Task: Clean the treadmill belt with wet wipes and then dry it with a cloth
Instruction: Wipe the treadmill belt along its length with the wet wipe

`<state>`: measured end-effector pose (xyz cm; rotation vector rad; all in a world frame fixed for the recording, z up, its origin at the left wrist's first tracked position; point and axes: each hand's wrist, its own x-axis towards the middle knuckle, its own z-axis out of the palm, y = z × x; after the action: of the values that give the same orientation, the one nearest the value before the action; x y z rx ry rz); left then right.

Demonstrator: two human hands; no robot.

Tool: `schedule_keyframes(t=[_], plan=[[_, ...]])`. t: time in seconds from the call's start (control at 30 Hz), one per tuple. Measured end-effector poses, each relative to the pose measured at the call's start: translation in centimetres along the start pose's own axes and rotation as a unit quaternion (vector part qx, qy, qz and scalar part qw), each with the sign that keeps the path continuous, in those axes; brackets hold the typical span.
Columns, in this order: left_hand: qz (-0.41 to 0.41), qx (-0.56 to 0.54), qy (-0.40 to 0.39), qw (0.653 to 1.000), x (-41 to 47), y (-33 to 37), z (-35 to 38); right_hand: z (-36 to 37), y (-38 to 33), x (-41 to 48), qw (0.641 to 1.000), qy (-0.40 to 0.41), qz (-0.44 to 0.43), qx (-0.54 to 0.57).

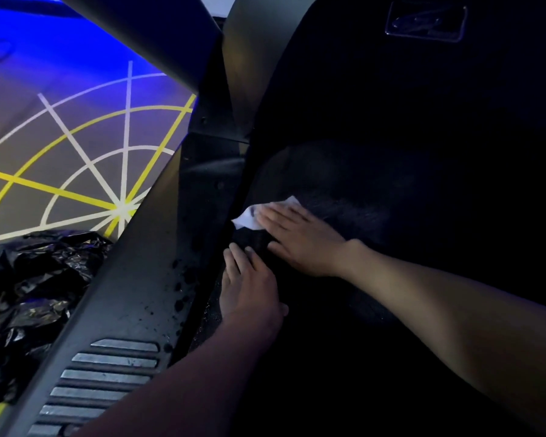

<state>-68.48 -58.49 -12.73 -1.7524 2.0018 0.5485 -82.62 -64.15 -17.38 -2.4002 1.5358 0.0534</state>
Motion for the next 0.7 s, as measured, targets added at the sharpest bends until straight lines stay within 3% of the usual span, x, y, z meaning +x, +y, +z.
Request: schedule_keyframes(t=[0.1,0.13,0.27,0.4,0.5,0.63,0.7], plan=[[-0.005,-0.021,0.019,1.0,-0.3,0.3,0.6,-0.5,0.4,1.7,0.988,0.031,0.145,0.045],[-0.008,-0.031,0.024,0.999,-0.2,0.2,0.7,-0.2,-0.4,2.1,0.986,0.038,0.151,0.059],[0.028,-0.019,0.011,0.999,0.0,-0.7,1.3,-0.1,-2.0,1.7,0.999,-0.016,0.007,0.044],[0.076,-0.052,-0.066,0.994,0.5,-1.9,2.0,-0.4,-4.2,2.3,0.993,-0.007,0.091,0.075],[0.09,-0.061,-0.073,0.991,-0.1,-2.3,1.9,-0.3,-5.8,2.2,0.997,-0.02,-0.039,0.065],[0.05,-0.079,-0.028,0.995,-0.5,-1.6,2.3,0.5,-3.6,2.7,0.997,0.072,0.015,0.017],[0.044,-0.075,-0.019,0.996,-0.8,-1.1,1.9,1.1,-4.2,2.2,0.997,0.057,-0.01,0.051]])
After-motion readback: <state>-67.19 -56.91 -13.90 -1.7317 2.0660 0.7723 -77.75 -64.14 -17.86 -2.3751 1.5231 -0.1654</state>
